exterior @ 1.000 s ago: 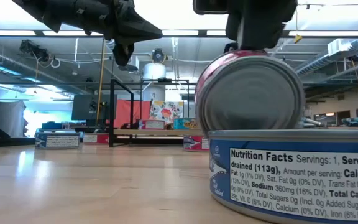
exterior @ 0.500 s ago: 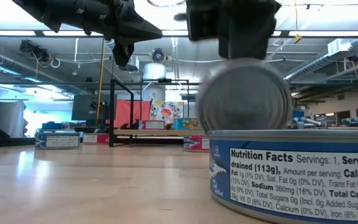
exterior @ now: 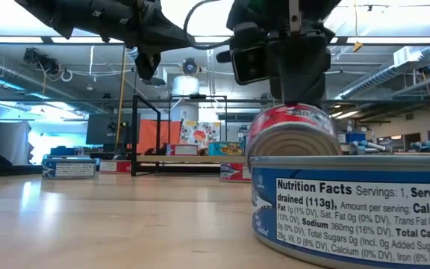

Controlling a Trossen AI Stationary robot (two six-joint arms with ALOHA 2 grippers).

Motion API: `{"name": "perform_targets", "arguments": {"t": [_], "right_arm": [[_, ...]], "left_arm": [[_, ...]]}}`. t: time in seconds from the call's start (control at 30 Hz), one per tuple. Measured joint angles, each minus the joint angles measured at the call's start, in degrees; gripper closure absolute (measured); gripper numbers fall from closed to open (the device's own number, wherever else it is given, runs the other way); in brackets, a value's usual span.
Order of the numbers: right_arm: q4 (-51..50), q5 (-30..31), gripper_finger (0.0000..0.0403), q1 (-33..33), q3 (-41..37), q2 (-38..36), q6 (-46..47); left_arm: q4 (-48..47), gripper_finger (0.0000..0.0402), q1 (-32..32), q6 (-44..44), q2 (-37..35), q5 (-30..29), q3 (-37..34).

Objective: Stack canned seafood by type on shelf
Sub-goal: Put the red tuna can on the shelf

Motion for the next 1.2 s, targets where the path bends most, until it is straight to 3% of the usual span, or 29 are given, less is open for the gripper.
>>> {"name": "perform_targets", "arguments": {"t": [0.2, 0.47, 0.63, 0.83, 1.07, 1.2], "right_arm": [[4.24, -6.6, 0.04, -0.84, 0.02, 0.04, 3.94], [4.34, -6.54, 0.04, -1.25, -1.06, 0.04, 3.84], [4.25, -1.71, 0.0388, -1.34, -1.75, 0.0, 1.16], [4.37, 1.81, 0.0332, 0.35, 1.35, -2.65, -3.69], [1.75, 18.5, 0.0255, 7.5, 4.97, -6.34, -13.3], [-3.62, 24.94, 0.0223, 11.28, 7.15, -6.32, -13.58]], "left_arm": [[0.03, 0.0399, 0.0, -0.07, 0.0, -0.2, 0.0], [0.01, 0.0399, 0.0, -0.12, 0.0, -0.46, 0.0], [0.03, 0.0399, 0.0, -0.12, 0.0, -0.9, 0.0], [0.03, 0.0399, 0.0, -0.13, 0.0, -0.88, 0.0], [-0.41, 0.04, -1.3, -0.05, -1.02, -1.93, 0.0], [-2.22, 0.04, -4.21, 0.32, -2.11, -1.84, 0.0]]}}
